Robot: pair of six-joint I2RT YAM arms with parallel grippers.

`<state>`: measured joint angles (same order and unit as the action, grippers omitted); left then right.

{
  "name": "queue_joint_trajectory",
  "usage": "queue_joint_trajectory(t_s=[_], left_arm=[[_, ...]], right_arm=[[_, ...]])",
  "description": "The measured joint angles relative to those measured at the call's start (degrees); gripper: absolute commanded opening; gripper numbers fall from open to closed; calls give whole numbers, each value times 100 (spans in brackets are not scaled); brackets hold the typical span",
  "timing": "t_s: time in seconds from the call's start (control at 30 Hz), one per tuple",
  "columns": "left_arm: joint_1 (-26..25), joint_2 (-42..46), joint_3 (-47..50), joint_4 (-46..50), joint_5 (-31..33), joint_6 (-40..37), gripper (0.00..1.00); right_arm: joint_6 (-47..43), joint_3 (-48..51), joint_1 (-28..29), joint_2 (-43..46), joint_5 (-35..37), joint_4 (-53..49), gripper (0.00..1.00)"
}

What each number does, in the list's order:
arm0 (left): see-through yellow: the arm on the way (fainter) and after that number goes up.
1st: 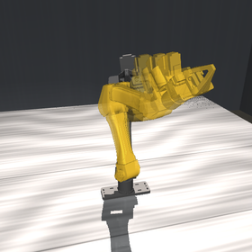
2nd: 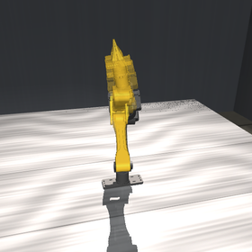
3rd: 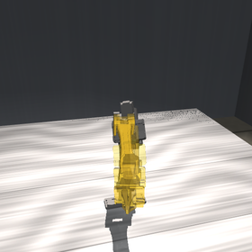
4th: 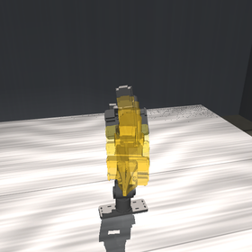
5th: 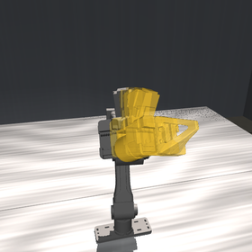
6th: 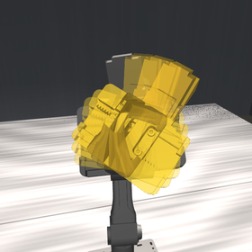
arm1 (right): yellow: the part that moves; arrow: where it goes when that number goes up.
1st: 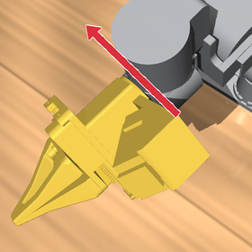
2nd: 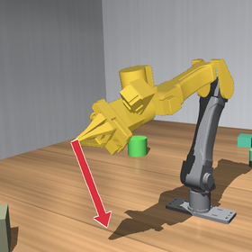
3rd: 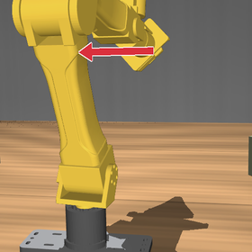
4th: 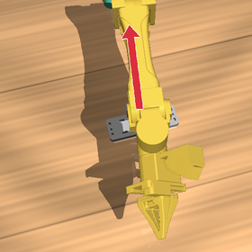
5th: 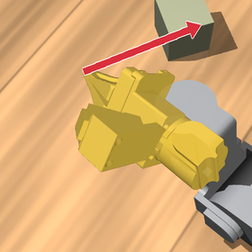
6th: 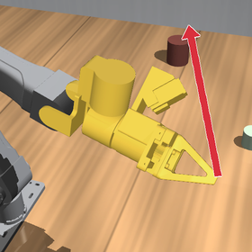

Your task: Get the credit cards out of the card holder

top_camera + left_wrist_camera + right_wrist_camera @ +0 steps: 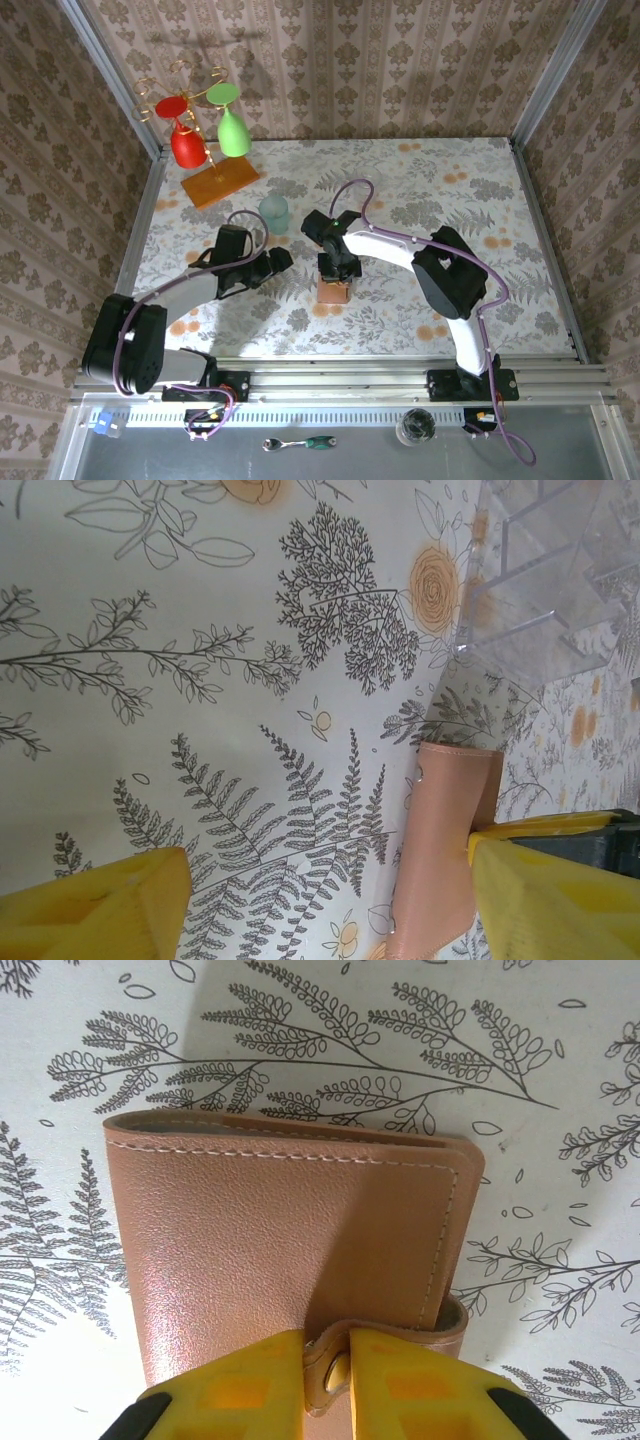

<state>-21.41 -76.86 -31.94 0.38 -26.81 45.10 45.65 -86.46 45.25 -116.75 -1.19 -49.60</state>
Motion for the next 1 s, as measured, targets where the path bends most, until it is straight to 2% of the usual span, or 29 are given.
queue_joint_trajectory(t_s=[0.53, 1.0], left_arm=[[-348, -315, -483, 94, 61, 37, 75], [-459, -638, -914, 352, 210, 37, 75]], right_arm=[[0, 533, -17, 426, 66, 398, 23], [-44, 1263, -398, 1071, 197, 446, 25]])
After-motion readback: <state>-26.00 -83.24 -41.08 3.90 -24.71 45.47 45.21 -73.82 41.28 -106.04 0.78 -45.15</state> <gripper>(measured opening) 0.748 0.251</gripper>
